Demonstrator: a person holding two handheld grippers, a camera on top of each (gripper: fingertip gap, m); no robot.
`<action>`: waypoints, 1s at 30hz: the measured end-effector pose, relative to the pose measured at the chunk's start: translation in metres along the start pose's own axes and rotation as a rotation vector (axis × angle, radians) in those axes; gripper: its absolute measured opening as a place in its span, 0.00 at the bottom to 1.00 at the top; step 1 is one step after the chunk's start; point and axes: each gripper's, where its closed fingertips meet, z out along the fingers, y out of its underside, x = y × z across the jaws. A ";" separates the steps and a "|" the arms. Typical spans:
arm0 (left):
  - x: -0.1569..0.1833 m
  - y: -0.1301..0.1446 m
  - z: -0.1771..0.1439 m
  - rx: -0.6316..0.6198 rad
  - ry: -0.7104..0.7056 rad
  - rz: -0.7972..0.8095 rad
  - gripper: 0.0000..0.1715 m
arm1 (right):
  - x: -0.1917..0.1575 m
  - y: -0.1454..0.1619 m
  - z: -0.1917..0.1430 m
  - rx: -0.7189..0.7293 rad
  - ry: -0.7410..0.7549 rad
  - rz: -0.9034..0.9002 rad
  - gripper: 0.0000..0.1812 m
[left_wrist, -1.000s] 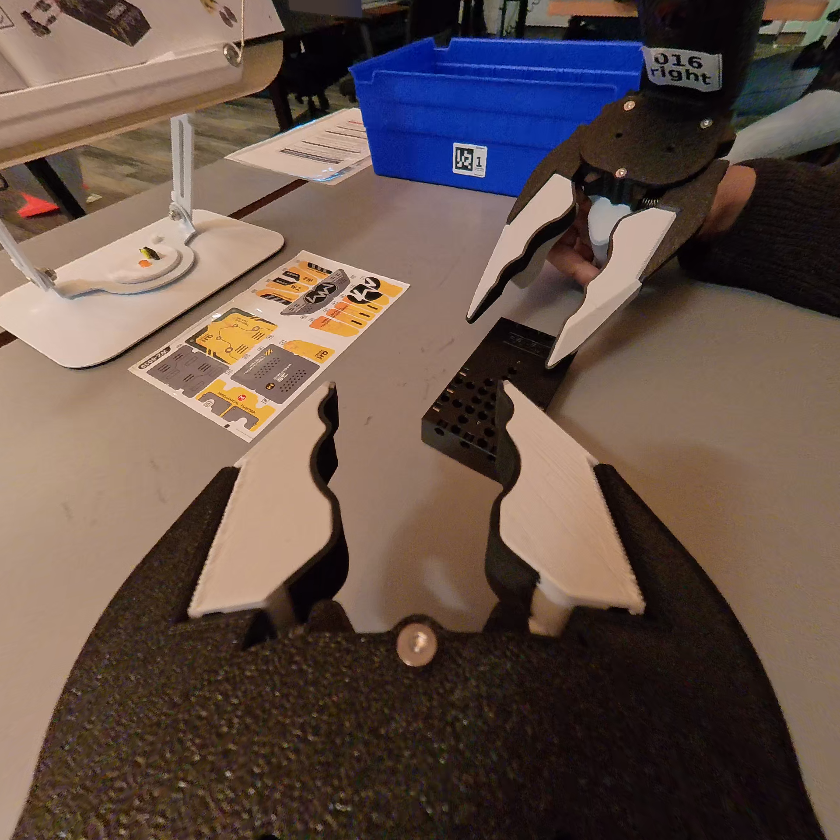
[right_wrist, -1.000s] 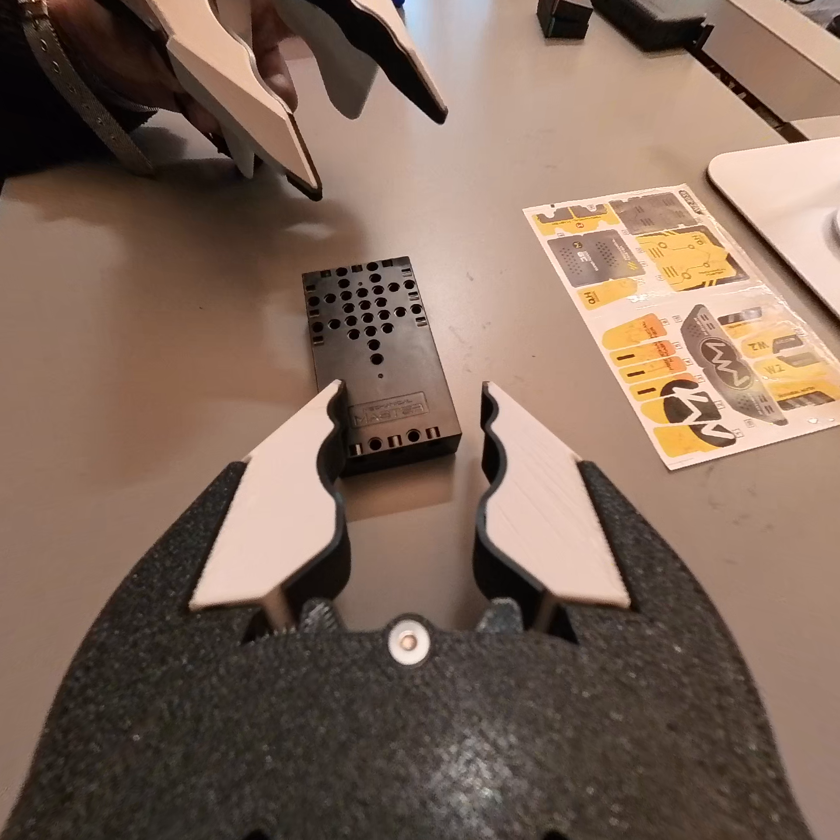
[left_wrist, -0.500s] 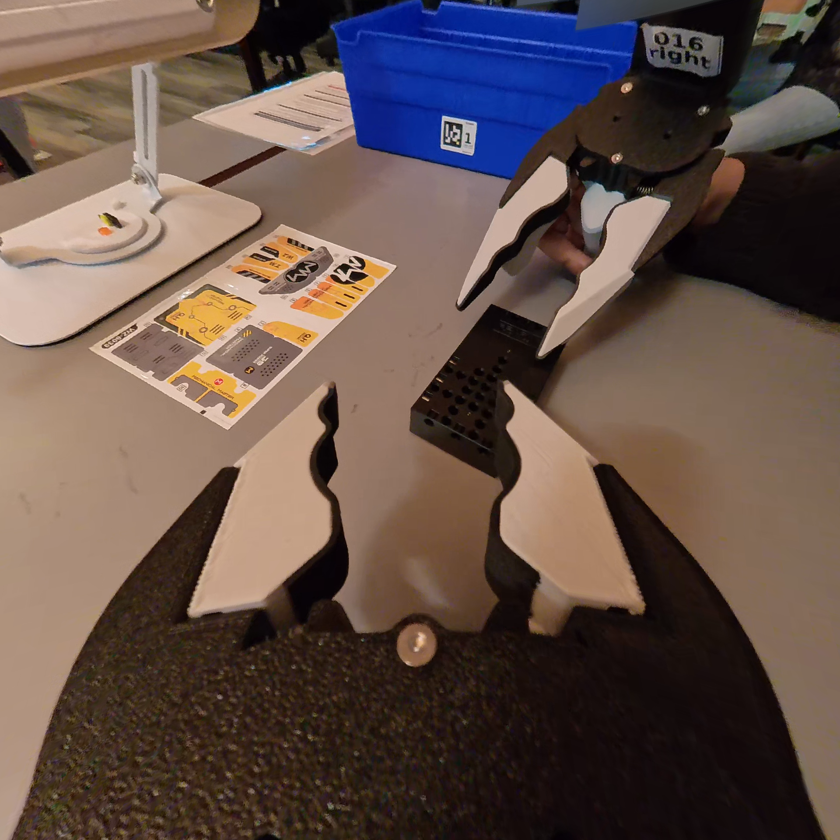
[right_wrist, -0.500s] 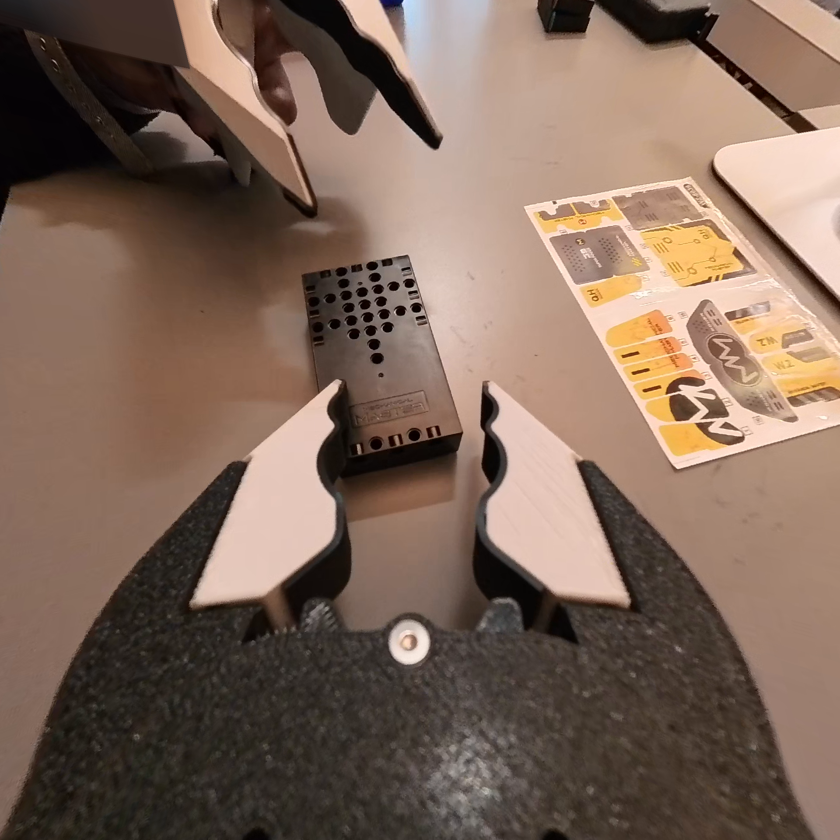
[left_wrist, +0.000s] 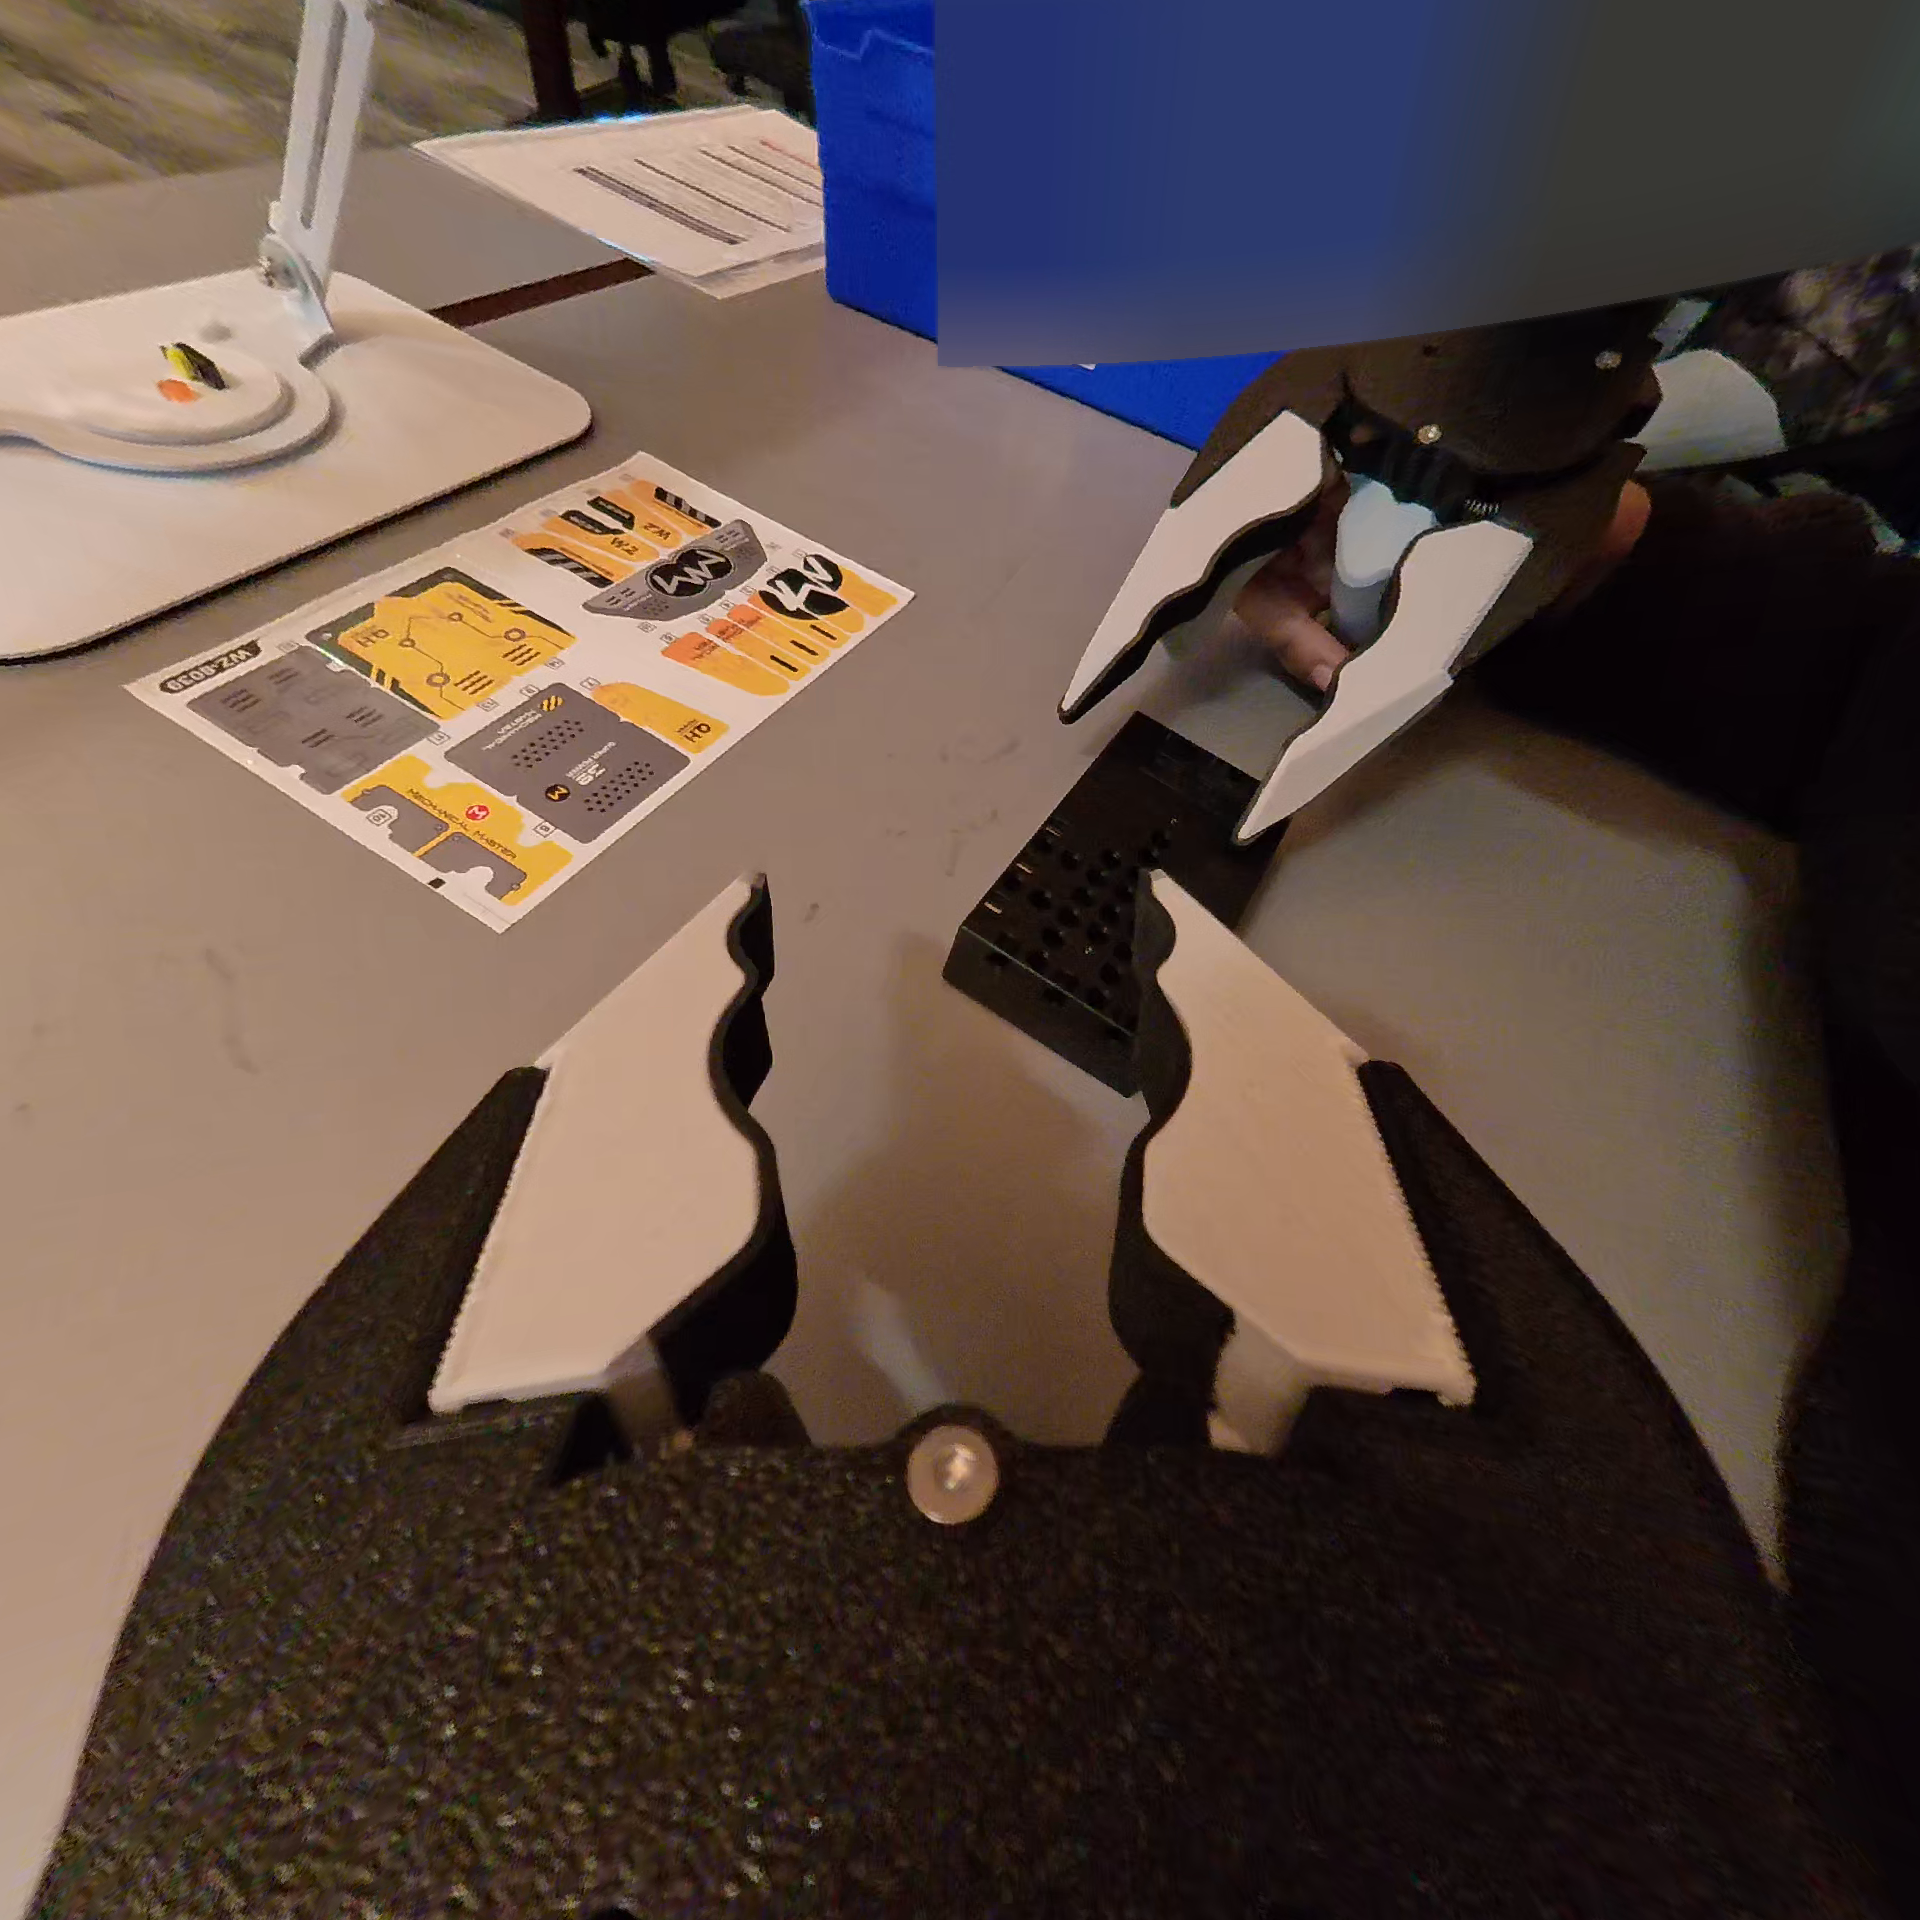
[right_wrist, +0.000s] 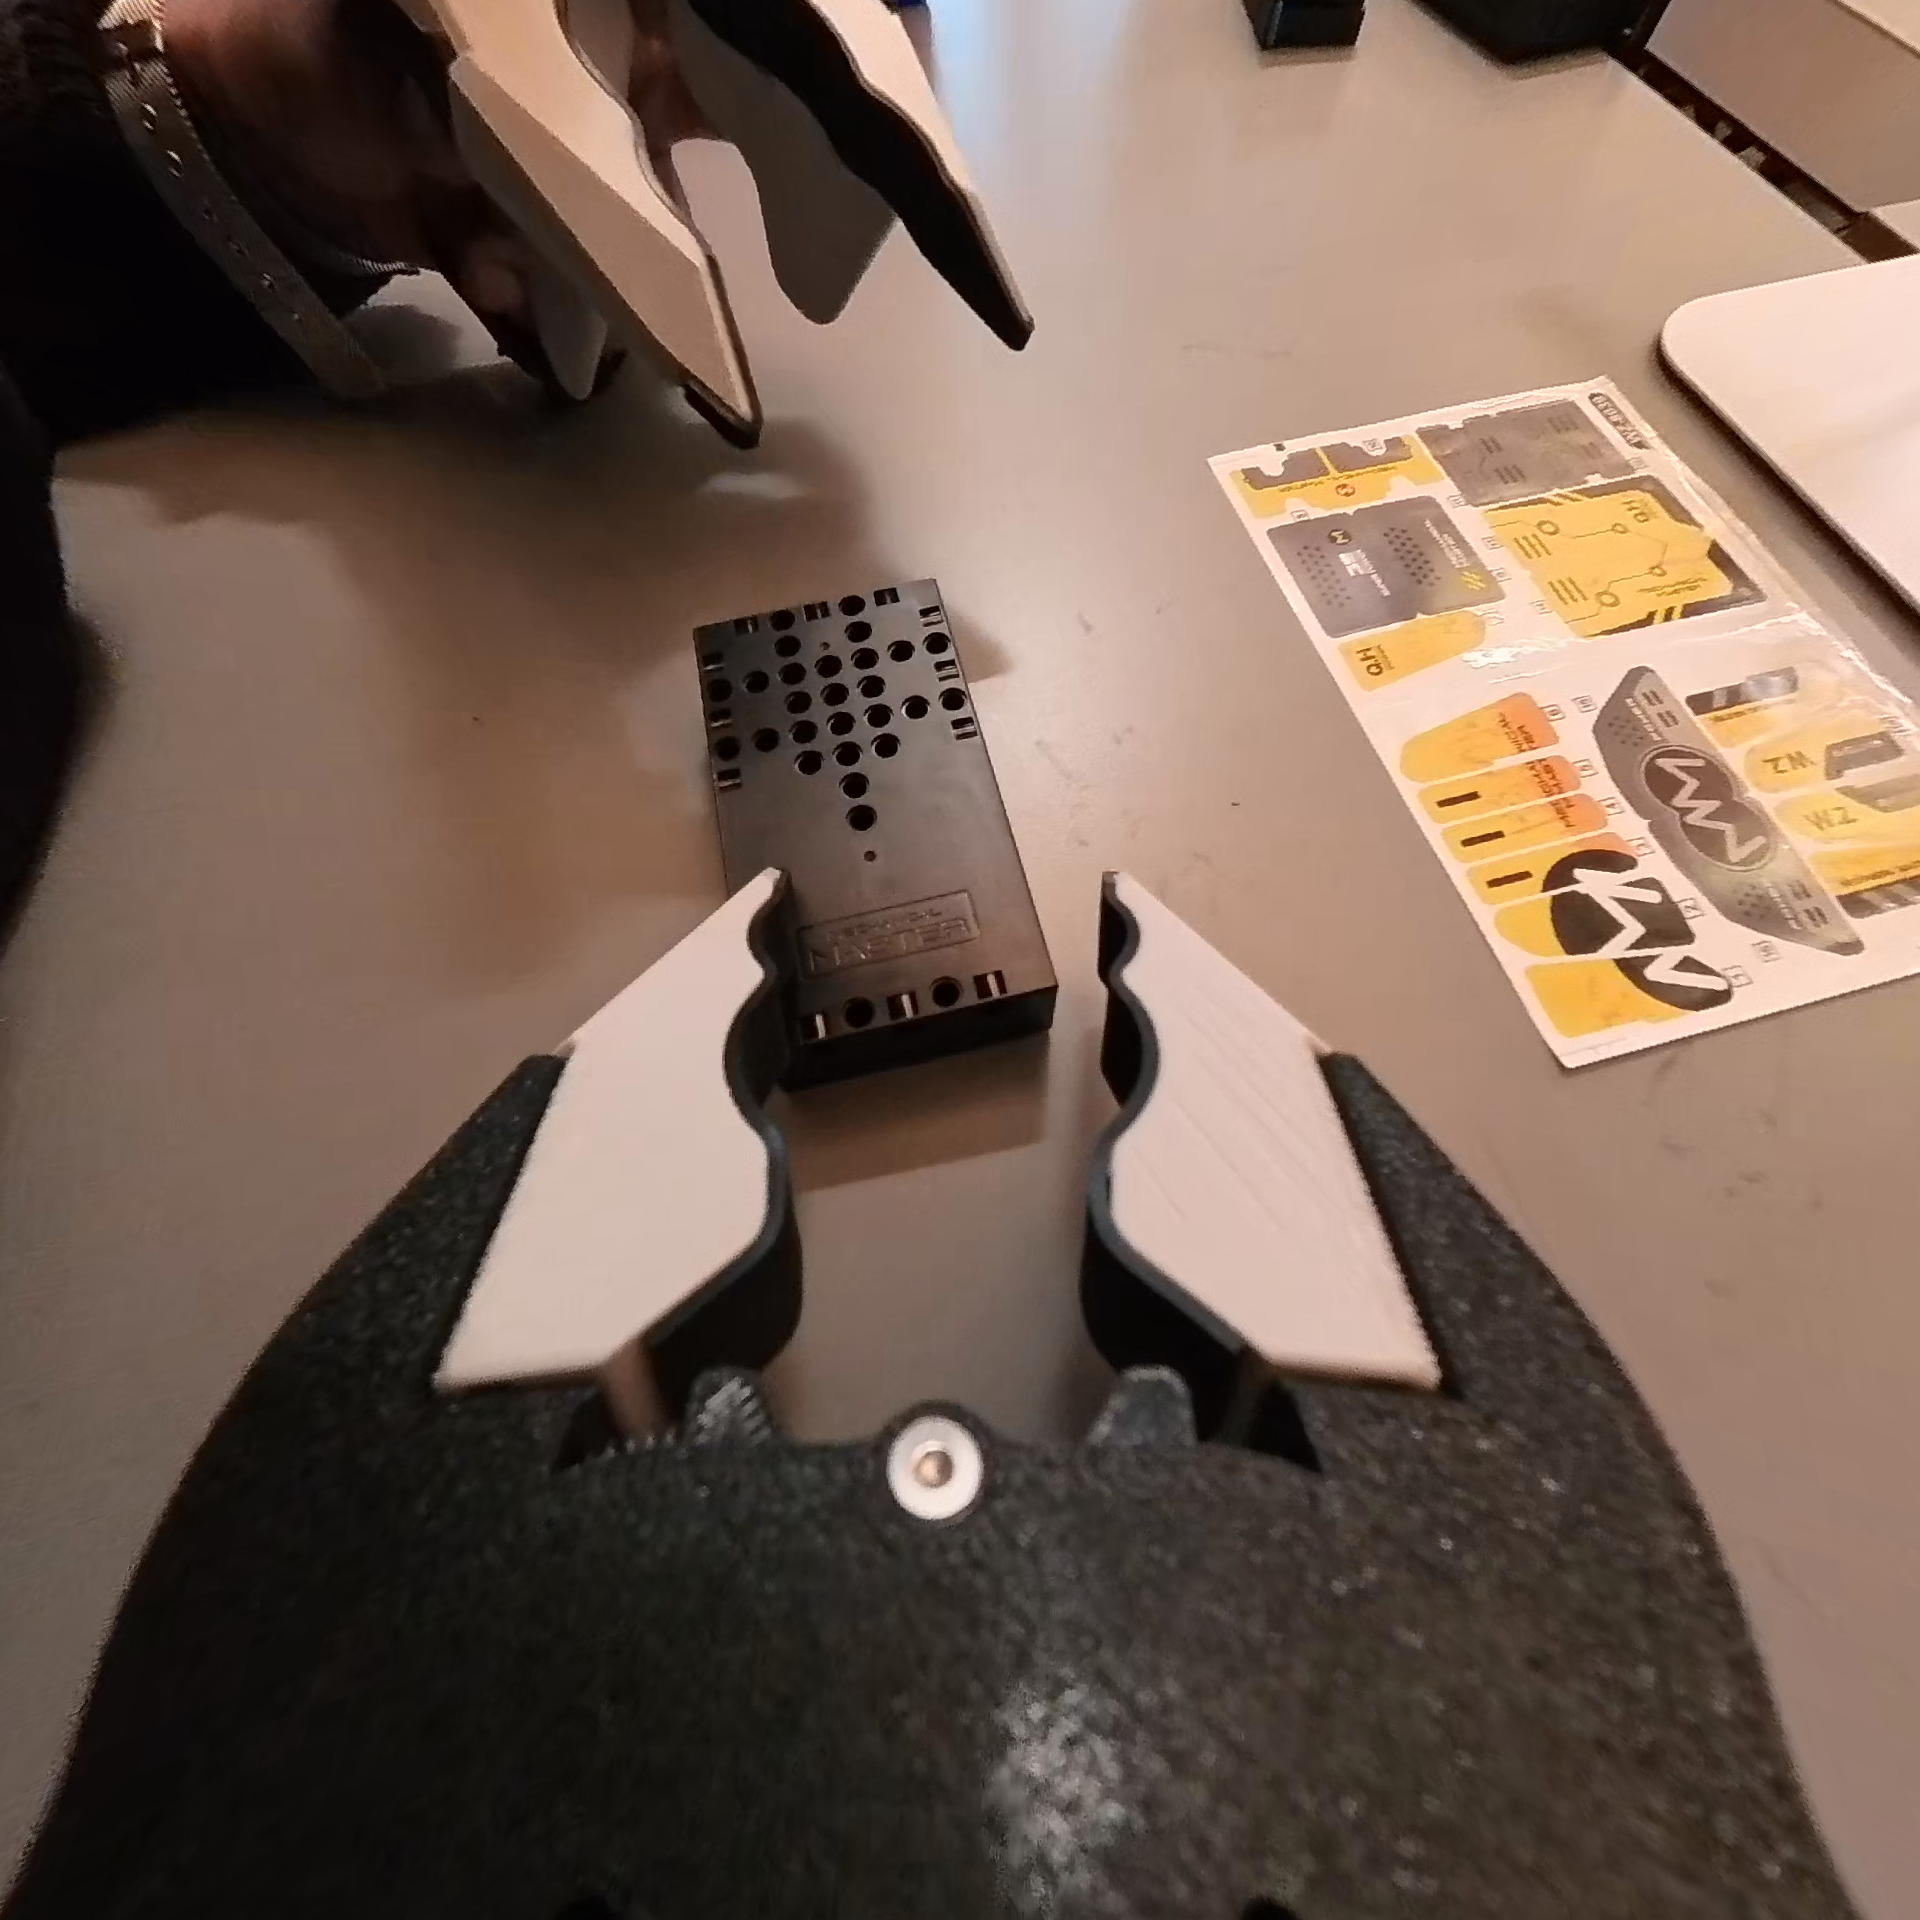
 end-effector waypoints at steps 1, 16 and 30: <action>0.000 0.000 0.000 -0.002 -0.004 0.005 0.40 | 0.000 0.000 0.000 0.001 0.003 -0.004 0.33; 0.003 0.008 0.003 -0.048 -0.102 0.155 0.40 | 0.000 -0.001 0.000 0.005 0.033 -0.029 0.33; -0.036 -0.036 -0.067 0.248 -0.365 0.037 0.40 | 0.001 -0.002 0.000 0.007 0.046 -0.039 0.33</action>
